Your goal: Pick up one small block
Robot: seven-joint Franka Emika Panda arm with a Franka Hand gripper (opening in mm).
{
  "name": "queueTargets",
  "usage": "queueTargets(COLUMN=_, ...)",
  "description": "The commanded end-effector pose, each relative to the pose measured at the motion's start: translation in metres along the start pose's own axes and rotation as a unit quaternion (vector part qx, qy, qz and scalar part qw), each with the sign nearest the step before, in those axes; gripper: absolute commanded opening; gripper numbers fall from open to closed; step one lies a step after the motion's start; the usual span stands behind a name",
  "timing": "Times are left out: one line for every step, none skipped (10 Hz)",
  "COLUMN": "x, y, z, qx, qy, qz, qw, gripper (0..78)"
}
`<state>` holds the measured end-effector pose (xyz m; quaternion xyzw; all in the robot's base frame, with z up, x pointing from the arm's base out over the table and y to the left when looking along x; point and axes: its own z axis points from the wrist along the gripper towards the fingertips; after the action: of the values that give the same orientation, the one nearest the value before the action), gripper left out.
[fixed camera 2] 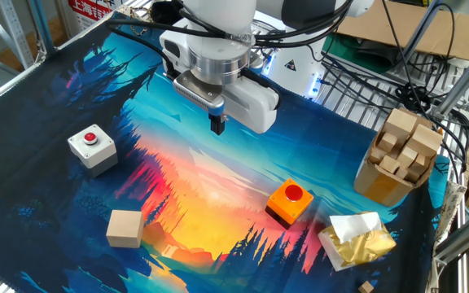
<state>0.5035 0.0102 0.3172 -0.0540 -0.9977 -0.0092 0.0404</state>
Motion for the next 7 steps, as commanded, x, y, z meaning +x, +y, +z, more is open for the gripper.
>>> queueTargets(x=-0.0334, y=0.0060, z=-0.0135, qx=-0.001, qy=-0.002, qz=0.013, qw=0.9999, gripper=0.0)
queueTargets(x=-0.0334, y=0.0060, z=-0.0131, qx=-0.001, qy=-0.002, qz=0.013, qw=0.9999, gripper=0.0)
queueTargets(x=-0.0334, y=0.0059, z=-0.0125, qx=-0.001, qy=-0.003, qz=0.013, qw=0.9999, gripper=0.0)
queueTargets(x=-0.0335, y=0.0059, z=-0.0118, qx=-0.001, qy=-0.003, qz=0.014, qw=0.9999, gripper=0.0)
queueTargets(x=-0.0335, y=0.0059, z=-0.0112, qx=-0.001, qy=-0.003, qz=0.014, qw=0.9999, gripper=0.0)
queueTargets(x=-0.0335, y=0.0058, z=-0.0110, qx=-0.001, qy=-0.003, qz=0.014, qw=0.9999, gripper=0.0)
queueTargets(x=-0.0335, y=0.0058, z=-0.0109, qx=-0.001, qy=-0.003, qz=0.014, qw=0.9999, gripper=0.0)
